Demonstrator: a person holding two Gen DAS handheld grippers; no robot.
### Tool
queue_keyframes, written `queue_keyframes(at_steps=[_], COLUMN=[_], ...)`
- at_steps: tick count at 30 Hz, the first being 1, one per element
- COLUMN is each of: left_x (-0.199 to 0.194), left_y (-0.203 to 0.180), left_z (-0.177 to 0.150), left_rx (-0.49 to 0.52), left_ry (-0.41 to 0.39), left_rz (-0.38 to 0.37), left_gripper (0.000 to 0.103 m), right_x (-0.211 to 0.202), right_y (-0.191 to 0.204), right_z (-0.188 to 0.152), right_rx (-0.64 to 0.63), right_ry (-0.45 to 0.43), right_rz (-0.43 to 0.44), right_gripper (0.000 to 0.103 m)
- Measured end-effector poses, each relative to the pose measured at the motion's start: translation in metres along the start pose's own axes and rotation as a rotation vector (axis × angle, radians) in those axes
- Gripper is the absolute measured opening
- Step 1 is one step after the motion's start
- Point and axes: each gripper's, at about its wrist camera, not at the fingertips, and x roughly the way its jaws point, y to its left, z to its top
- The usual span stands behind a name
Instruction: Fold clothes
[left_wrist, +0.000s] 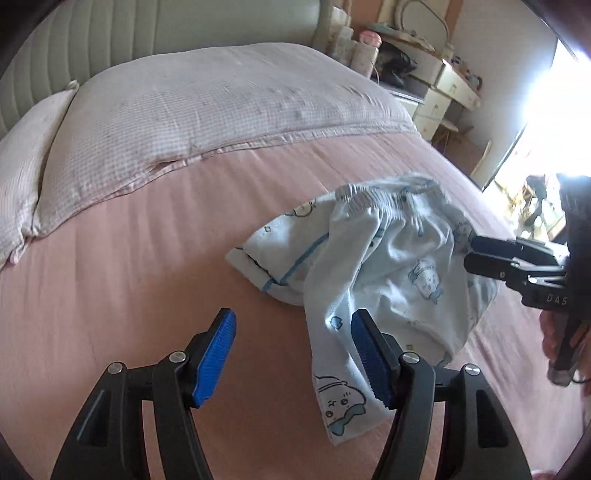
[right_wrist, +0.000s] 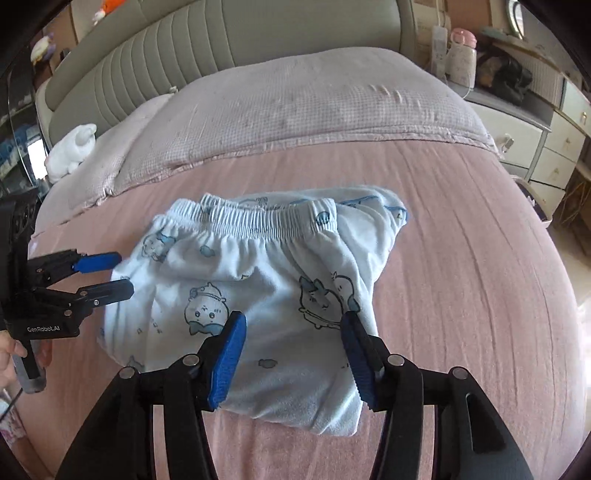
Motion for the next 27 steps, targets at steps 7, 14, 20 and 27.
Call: queue_keyframes(at_steps=[7, 14, 20, 27], left_x=[-0.065, -0.195, -0.305, -0.399], left_y=[-0.006, 0.027, 0.058, 0.069], left_z=[0.015, -0.004, -0.046, -0.113], left_rx=[-0.033, -0.109, -0.188, -0.266], left_ry=[-0.088, -0.205, -0.252, -0.29], left_rz=[0.096, 0.35, 0.499, 0.629], left_gripper=[0.064, 0.07, 0.082, 0.083], right_x=[-0.053, -0.101, -0.125, -0.169], right_y=[0.051, 0.152, 0.263, 0.343], right_z=[0.023, 0.033, 0.025, -0.025], right_rx=[-0.017, -0.036, -0.026, -0.061], right_ry=[-0.08, -0.131, -0.15, -0.166], right_rz=[-0.074, -0.042, 0.059, 0.06], right_gripper=[0.076, 0.088, 0.088, 0.088])
